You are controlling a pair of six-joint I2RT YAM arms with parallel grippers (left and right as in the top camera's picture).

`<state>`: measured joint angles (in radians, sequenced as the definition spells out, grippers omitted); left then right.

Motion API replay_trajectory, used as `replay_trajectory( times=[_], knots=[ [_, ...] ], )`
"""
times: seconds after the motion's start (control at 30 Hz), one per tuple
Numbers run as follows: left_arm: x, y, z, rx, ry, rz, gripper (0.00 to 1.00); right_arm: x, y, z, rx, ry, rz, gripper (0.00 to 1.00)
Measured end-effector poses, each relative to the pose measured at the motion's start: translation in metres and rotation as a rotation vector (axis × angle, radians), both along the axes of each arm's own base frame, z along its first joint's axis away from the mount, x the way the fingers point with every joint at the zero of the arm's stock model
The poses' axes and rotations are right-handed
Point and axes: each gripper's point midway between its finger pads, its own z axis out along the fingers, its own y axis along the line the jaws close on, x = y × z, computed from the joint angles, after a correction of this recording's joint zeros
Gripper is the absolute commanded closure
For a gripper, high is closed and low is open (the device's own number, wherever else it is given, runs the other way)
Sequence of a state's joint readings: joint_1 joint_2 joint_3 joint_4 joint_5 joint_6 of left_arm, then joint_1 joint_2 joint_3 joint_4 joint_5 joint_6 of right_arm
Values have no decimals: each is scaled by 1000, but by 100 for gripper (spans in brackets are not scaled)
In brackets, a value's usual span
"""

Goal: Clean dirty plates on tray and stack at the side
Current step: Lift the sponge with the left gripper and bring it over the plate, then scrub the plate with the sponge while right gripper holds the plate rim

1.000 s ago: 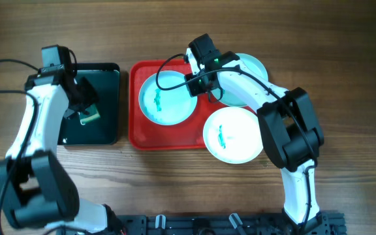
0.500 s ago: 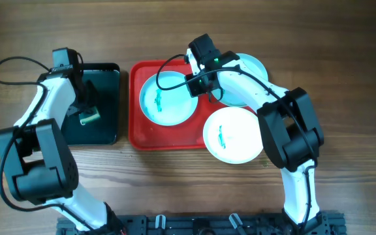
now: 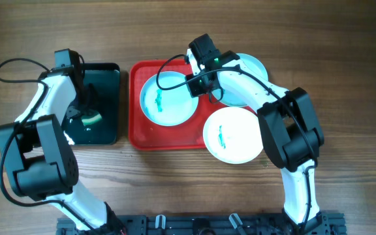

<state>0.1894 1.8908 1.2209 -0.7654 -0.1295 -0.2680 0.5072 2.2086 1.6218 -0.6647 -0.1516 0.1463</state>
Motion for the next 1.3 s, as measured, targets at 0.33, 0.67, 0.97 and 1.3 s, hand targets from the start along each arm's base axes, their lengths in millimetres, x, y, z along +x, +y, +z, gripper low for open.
replay_trajectory(
  times=[0.33, 0.67, 0.97, 1.3],
  knots=[
    [20, -43, 80, -187, -199, -99, 96, -17, -5, -1, 11, 93, 10, 96],
    [34, -166, 82, -271, -235, -436, 96, -22, -5, 7, 154, 163, 84, 96],
    [22, -199, 12, -237, -55, -468, 96, -22, -2, 8, 169, 156, 101, 96],
    [7, -231, 0, -386, 16, -490, 96, -13, 0, 9, 182, 121, 101, 96]
  ],
)
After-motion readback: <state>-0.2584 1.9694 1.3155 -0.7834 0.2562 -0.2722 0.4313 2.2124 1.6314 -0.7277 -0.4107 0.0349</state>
